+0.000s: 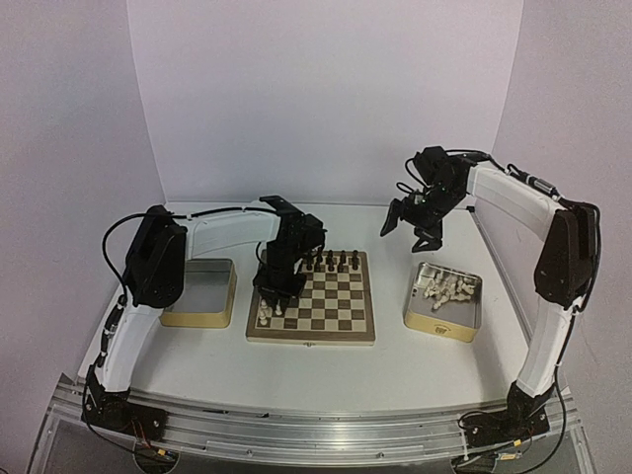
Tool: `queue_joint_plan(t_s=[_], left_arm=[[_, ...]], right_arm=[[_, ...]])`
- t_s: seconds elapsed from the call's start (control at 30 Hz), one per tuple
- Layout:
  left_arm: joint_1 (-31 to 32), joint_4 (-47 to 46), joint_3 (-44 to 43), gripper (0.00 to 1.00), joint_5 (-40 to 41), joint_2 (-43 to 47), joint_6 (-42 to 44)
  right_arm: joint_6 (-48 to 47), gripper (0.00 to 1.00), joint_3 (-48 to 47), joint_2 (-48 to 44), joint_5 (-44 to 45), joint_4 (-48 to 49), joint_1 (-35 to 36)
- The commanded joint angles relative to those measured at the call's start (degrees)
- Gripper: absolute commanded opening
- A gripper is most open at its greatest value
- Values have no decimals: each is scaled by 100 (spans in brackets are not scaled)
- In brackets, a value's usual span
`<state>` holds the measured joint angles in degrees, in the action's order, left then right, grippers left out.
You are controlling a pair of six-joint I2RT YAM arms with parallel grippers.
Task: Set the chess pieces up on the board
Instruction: Place the chess piece on the chessboard, then pick up the chess piece from the storage box.
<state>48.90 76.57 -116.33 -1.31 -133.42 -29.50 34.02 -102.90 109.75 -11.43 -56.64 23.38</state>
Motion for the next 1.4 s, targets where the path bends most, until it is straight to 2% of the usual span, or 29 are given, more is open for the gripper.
queue_joint_plan(t_s=[0.0,0.27,0.57,0.77,0.87,1.0,1.17,1.37], left_arm=[[-21,256,-386,21,74,-24,75],[-33,369,-717,29,74,26,82],[-57,481,-778,33,231,156,68],[-57,471,-1433,37,332,200,15],[-57,142,-1666,39,270,366,27],[-54,-746,-1498,43,-171,700,38],[-56,-1807,-1246,48,-785,835,16],[-57,-2336,-1492,59,-1174,603,-57]], right_arm=[[-53,89,-257,81,-83,-53,-8],[-74,90,-248,67,12,-58,-9],[-66,91,-110,-79,247,-58,-9],[-212,91,153,-415,1018,-190,-56],[-161,91,805,-846,1501,-238,-306],[-96,83,1818,-1486,1689,-202,-749],[16,63,2742,-1649,1544,14,-908],[337,56,3285,-1302,985,724,-905]])
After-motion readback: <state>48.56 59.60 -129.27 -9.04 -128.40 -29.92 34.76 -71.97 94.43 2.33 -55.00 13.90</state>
